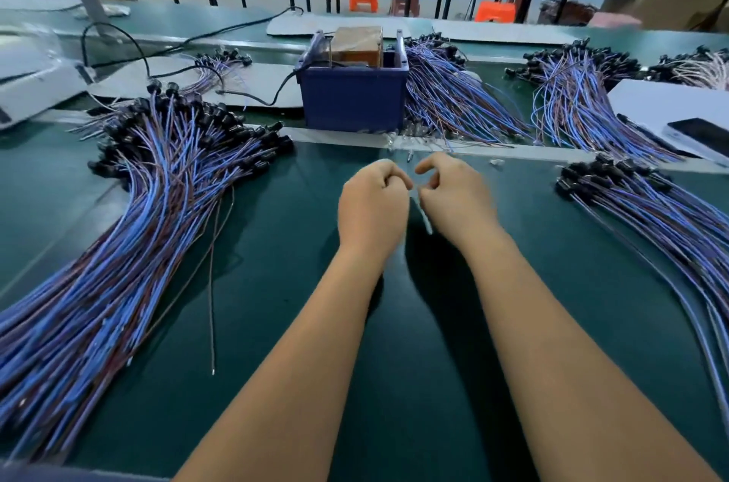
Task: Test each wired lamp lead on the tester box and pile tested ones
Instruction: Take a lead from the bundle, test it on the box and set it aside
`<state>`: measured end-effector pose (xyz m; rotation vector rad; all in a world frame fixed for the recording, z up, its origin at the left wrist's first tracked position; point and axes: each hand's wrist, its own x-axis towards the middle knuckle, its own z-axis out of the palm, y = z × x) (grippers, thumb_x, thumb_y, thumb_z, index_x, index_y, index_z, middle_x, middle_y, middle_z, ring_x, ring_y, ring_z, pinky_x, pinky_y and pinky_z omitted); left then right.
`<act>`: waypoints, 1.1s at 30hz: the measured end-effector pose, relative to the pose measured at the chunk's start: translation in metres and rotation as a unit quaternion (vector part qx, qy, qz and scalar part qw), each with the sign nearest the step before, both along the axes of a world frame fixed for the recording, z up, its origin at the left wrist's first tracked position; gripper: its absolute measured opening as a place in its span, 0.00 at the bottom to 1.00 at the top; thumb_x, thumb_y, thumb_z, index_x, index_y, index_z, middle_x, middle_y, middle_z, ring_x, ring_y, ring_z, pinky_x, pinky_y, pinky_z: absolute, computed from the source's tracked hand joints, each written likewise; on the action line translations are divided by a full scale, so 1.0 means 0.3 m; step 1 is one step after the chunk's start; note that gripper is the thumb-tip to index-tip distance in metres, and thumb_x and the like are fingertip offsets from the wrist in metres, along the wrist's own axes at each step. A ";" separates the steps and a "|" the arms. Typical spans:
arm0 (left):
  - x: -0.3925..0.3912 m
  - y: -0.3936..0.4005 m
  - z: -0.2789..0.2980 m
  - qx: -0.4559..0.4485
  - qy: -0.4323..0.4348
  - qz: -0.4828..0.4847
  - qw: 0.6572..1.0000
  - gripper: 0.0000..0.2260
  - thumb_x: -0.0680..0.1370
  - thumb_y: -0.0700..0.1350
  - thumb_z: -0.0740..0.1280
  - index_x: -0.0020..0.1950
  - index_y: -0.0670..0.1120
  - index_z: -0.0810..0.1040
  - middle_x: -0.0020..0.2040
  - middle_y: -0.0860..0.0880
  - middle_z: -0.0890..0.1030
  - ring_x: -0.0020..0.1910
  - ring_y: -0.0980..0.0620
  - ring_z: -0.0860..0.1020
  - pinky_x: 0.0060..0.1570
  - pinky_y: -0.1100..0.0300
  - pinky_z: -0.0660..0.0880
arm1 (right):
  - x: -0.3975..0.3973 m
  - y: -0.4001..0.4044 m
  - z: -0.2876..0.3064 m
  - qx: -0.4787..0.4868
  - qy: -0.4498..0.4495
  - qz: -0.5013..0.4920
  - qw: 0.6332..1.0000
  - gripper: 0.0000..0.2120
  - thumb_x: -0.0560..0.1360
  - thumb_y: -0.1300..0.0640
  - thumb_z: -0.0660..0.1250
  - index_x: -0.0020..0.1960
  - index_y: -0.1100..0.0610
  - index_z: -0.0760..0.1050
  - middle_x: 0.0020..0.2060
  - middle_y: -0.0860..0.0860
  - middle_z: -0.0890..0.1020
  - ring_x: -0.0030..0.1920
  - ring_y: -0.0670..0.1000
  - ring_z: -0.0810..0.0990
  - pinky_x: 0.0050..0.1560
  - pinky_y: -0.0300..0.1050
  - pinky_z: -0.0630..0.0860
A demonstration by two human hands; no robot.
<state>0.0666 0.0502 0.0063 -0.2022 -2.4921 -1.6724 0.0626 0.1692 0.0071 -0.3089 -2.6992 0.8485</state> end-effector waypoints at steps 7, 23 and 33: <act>-0.082 -0.059 -0.051 -0.146 -0.005 0.049 0.988 0.12 0.78 0.39 0.56 0.52 0.44 0.79 0.53 0.45 0.77 0.52 0.44 0.75 0.44 0.54 0.67 | -0.067 -0.169 -0.049 -0.132 0.040 0.016 0.990 0.09 0.74 0.63 0.64 0.46 0.51 0.80 0.45 0.50 0.82 0.47 0.51 0.78 0.41 0.42 0.67; -0.164 -0.251 -0.014 -0.233 -0.021 0.265 0.936 0.13 0.79 0.42 0.58 0.55 0.41 0.81 0.78 0.39 0.55 0.71 0.39 0.60 0.52 0.51 0.67 | -0.052 -0.146 -0.078 -0.181 0.057 0.090 0.978 0.08 0.76 0.60 0.64 0.44 0.48 0.79 0.34 0.42 0.78 0.37 0.47 0.77 0.39 0.43 0.73; -0.168 -0.310 -0.025 -0.262 -0.064 0.275 0.923 0.15 0.78 0.37 0.58 0.60 0.39 0.79 0.74 0.43 0.63 0.69 0.40 0.64 0.65 0.47 0.64 | -0.038 -0.159 -0.067 -0.168 0.034 0.087 0.981 0.08 0.77 0.58 0.62 0.45 0.49 0.79 0.33 0.42 0.77 0.38 0.47 0.76 0.40 0.44 0.72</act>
